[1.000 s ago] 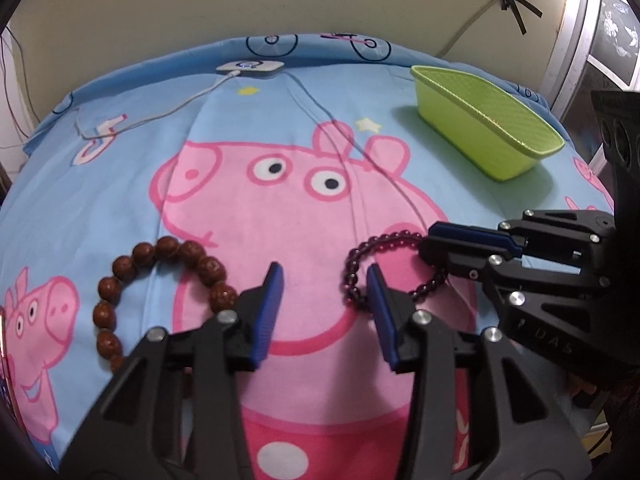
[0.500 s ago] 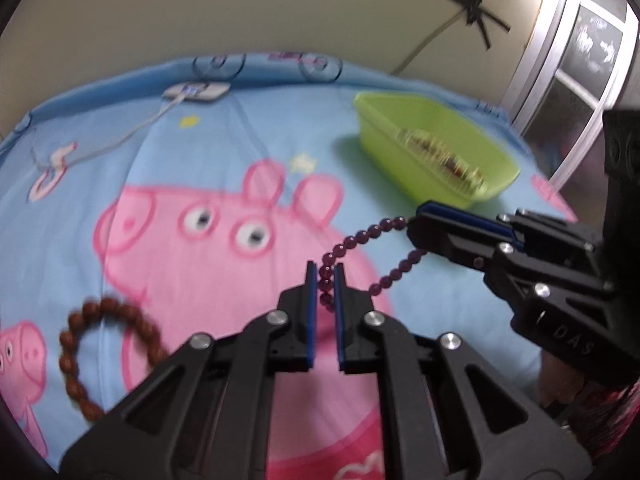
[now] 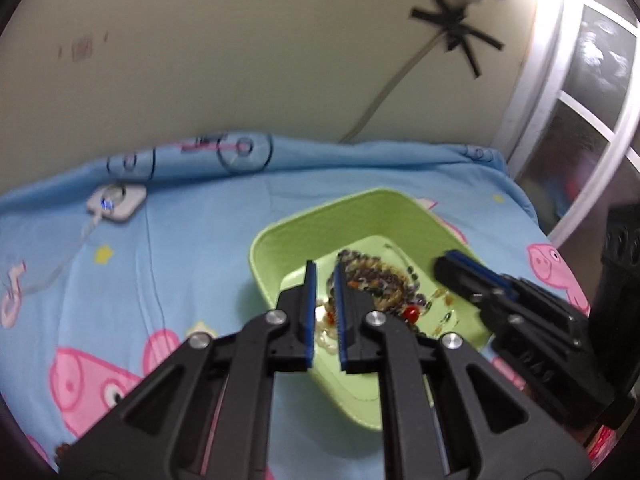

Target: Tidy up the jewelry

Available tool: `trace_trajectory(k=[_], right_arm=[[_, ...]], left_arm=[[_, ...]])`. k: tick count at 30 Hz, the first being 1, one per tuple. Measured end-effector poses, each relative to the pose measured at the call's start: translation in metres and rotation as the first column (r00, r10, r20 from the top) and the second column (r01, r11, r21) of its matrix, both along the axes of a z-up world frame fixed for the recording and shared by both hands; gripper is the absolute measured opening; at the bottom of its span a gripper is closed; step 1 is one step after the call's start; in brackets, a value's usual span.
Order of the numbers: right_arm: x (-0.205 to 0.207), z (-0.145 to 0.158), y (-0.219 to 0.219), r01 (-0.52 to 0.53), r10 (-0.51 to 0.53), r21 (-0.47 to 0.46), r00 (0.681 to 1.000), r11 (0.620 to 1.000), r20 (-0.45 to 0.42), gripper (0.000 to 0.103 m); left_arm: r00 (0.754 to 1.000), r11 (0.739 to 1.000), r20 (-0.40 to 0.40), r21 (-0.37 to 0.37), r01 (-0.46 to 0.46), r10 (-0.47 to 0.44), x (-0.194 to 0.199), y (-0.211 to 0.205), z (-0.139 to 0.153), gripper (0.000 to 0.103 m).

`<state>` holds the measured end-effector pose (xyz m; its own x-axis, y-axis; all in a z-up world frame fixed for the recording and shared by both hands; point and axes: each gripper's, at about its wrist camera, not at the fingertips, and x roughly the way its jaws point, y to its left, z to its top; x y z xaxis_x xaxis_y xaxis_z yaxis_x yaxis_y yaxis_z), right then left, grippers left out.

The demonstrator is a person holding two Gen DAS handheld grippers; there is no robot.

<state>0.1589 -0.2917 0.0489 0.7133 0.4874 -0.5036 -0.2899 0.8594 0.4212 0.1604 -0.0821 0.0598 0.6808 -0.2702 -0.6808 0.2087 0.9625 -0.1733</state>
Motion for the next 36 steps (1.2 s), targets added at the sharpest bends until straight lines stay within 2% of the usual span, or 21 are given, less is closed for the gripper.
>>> trace_trajectory(k=[2, 4, 8, 13, 16, 23, 27, 36], right_arm=[[-0.010, -0.006, -0.014, 0.001, -0.001, 0.050, 1.000, 0.999, 0.003, 0.000], [-0.019, -0.006, -0.020, 0.001, -0.002, 0.060, 1.000, 0.998, 0.008, 0.000], [-0.037, -0.007, -0.016, -0.028, 0.028, 0.104, 1.000, 0.994, 0.003, 0.000], [-0.066, -0.010, -0.005, -0.064, 0.064, 0.144, 0.998, 0.988, 0.003, 0.000], [-0.085, -0.015, 0.002, -0.059, 0.061, 0.175, 0.998, 0.983, -0.006, 0.020], [-0.118, -0.030, 0.025, -0.081, 0.094, 0.180, 0.994, 0.980, -0.063, 0.022], [-0.121, -0.036, 0.035, -0.103, 0.119, 0.169, 0.989, 0.980, -0.089, 0.022], [-0.127, -0.041, 0.046, -0.113, 0.126, 0.135, 0.988, 0.984, -0.091, 0.022]], left_arm=[[1.000, 1.000, 0.023, -0.030, -0.008, 0.009, -0.009, 0.008, -0.004, 0.008], [0.998, 0.999, 0.041, -0.010, -0.041, 0.042, -0.019, 0.018, -0.011, 0.008], [0.996, 0.997, 0.035, -0.019, -0.076, 0.077, -0.045, 0.039, -0.025, 0.008], [0.994, 0.993, 0.009, 0.049, -0.109, 0.108, -0.074, 0.048, -0.044, 0.008], [0.992, 0.989, -0.014, 0.083, -0.121, 0.123, -0.087, 0.051, -0.054, 0.008], [0.989, 0.980, -0.039, 0.145, -0.135, 0.142, -0.116, 0.057, -0.072, 0.008], [0.986, 0.974, -0.029, 0.163, -0.155, 0.162, -0.127, 0.063, -0.077, 0.008], [0.979, 0.968, -0.017, 0.152, -0.198, 0.203, -0.139, 0.076, -0.077, 0.008]])
